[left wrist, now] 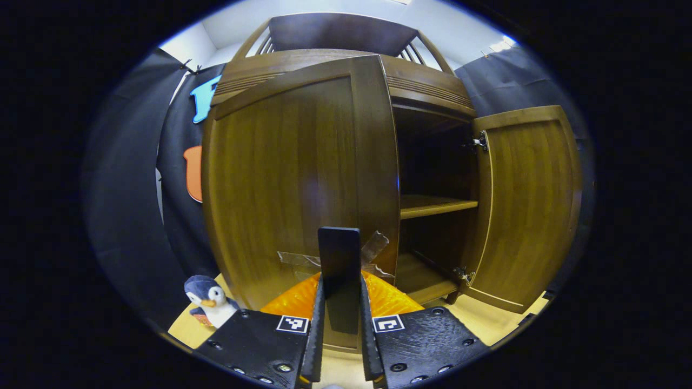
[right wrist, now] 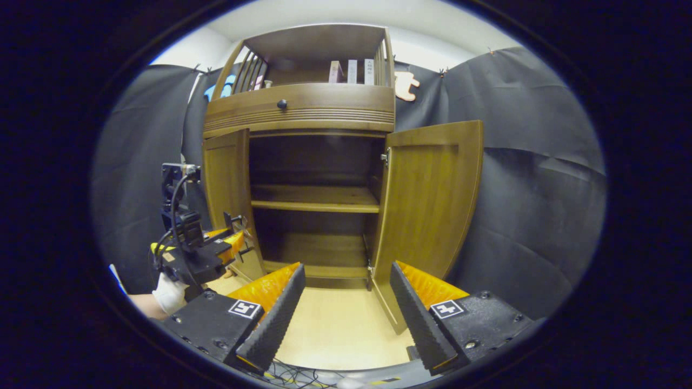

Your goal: Open the right door of the double-door shoe cabinet with the right hand, and open the left door with the left hand.

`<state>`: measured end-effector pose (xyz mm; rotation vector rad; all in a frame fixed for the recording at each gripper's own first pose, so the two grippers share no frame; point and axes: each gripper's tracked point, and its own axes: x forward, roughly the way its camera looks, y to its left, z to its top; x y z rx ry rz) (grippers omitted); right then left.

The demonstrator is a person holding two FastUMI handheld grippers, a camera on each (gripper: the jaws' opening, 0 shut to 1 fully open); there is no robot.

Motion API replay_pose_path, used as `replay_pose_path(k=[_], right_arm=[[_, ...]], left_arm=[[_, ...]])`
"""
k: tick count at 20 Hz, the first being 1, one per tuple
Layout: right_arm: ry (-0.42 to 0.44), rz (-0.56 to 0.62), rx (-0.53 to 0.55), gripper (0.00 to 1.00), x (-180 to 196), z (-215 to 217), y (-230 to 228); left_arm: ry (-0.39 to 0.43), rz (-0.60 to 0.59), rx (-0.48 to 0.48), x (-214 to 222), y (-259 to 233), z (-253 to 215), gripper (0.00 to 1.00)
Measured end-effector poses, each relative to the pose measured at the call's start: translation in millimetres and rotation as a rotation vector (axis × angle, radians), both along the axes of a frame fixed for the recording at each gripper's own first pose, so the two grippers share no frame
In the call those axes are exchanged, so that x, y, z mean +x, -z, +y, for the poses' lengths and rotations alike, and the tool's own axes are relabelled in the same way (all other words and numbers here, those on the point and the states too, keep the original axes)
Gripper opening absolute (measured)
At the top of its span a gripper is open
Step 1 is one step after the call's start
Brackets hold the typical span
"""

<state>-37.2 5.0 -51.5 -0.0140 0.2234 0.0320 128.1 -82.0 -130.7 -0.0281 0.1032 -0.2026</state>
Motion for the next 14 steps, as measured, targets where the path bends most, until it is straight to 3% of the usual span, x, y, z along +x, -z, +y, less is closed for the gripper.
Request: replay_pose_path(k=[6,7,8,9,14], right_arm=[[-0.044,0.013,0.009,1.00,-7,12,6],[-0.053,0.014,0.011,0.99,-8,15,7],[-0.062,0.014,0.013,0.99,-8,18,6],[-0.073,0.013,0.015,0.99,-9,22,6],[-0.131,0.018,0.019,0.99,-5,45,9]], left_arm=[[-0.070,0.001,0.021,-37,4,47,0.27],[-0.092,0.006,0.017,-48,0,57,0.20],[-0.098,0.006,0.009,-50,3,65,0.07],[-0.114,0.010,0.018,-54,4,74,0.16],[-0.194,0.019,0.013,-74,9,126,0.08]])
